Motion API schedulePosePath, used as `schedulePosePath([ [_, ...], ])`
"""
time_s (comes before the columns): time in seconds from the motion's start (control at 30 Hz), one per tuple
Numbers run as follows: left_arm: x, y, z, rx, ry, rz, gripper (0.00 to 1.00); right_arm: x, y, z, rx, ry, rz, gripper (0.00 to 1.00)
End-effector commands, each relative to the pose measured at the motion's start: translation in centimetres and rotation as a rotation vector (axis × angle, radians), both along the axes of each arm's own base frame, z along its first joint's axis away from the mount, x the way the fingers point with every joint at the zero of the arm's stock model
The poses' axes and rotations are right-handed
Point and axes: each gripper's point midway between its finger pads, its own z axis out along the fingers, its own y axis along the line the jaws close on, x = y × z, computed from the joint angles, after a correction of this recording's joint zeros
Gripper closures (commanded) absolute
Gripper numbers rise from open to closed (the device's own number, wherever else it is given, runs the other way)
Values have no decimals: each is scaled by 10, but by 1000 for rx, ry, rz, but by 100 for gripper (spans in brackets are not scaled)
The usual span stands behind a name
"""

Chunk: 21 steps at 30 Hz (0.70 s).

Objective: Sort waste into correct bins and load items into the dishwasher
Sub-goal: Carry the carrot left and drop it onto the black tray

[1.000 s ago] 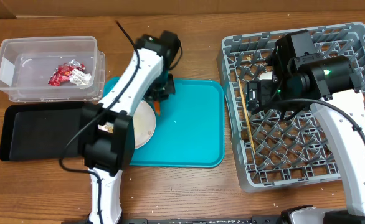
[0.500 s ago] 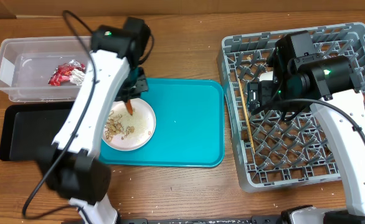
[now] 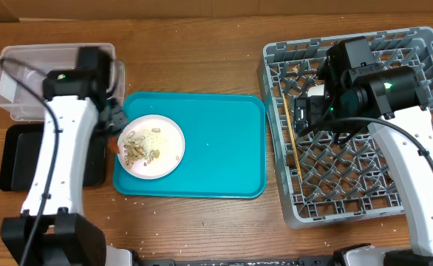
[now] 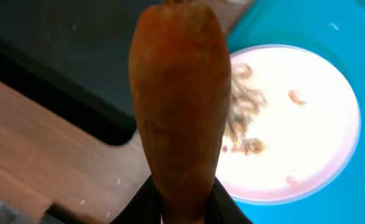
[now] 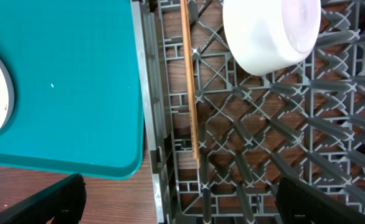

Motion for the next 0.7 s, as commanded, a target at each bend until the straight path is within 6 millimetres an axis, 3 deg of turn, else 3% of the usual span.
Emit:
schedulePosePath([
  [0.0,-9,16,-22,-79,5,44,96,1,-2,4,-1,-17,-9,0],
  [0.33,-29,106,-66,-127,-71,363,96,1,-2,4,1,-16,-17,0],
  [0.53,-27,142,-79,-114,-130,477,95,1,-2,4,2,-16,-17,0],
  [0.67,-16,158,-89,-81,-161,487,79,1,-2,4,2,-15,-21,0],
])
